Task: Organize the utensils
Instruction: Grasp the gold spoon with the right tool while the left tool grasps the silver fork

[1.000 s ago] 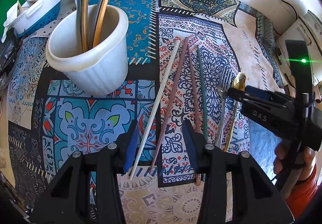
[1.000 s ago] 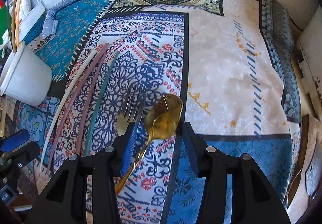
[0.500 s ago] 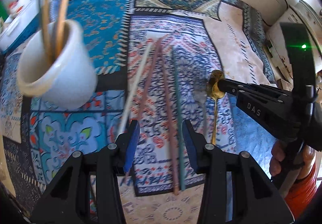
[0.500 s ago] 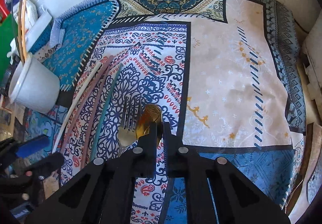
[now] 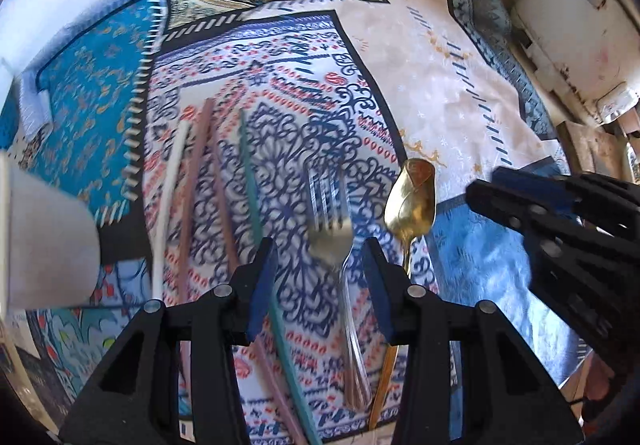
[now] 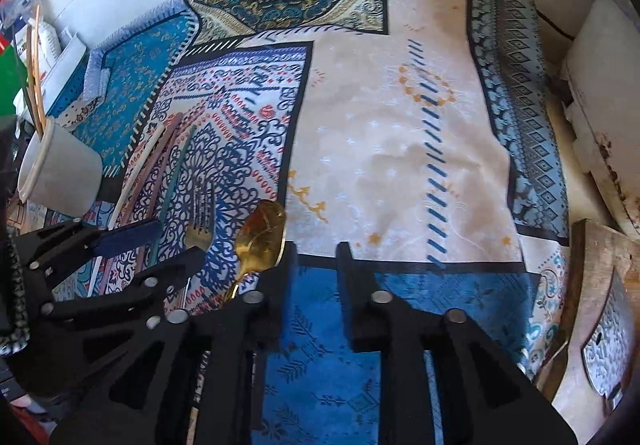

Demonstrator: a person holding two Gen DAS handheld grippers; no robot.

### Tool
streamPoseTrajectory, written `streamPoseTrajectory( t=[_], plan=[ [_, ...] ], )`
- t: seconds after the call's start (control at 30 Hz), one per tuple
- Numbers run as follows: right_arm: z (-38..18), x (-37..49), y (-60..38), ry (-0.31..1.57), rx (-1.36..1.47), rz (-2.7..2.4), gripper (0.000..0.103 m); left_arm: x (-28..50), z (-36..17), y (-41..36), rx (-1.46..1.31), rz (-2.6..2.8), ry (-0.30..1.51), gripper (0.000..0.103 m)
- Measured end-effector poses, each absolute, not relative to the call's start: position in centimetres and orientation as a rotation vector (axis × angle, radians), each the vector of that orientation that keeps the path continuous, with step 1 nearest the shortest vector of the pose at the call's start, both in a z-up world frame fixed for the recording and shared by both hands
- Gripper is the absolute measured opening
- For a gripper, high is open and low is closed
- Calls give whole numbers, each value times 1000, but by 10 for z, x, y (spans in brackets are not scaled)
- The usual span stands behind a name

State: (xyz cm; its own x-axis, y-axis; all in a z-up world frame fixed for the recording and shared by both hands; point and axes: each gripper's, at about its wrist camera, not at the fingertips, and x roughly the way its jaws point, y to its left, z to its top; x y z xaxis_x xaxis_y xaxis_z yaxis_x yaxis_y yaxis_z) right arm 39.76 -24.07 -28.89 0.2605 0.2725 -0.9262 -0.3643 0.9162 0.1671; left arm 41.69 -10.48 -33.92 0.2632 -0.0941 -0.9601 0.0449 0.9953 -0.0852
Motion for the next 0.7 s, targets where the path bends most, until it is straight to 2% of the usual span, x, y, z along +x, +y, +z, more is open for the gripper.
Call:
streamPoseTrajectory(
  t=[0.3, 0.37, 0.4, 0.7],
  plan=[
    [-286, 399, -269, 1245, -13, 399, 28, 441, -348, -119, 18, -33, 1224, 42],
    [-287, 398, -272, 1252, -2, 394, 29, 443, -348, -120, 20, -35, 1199, 32],
    [-288, 398, -272, 1253, 9, 390, 29, 445, -348, -120, 24, -35, 1193, 22],
    [-302, 398, -240, 1297, 18, 448, 29, 430, -327, -71, -173, -36, 1177, 22]
  ],
)
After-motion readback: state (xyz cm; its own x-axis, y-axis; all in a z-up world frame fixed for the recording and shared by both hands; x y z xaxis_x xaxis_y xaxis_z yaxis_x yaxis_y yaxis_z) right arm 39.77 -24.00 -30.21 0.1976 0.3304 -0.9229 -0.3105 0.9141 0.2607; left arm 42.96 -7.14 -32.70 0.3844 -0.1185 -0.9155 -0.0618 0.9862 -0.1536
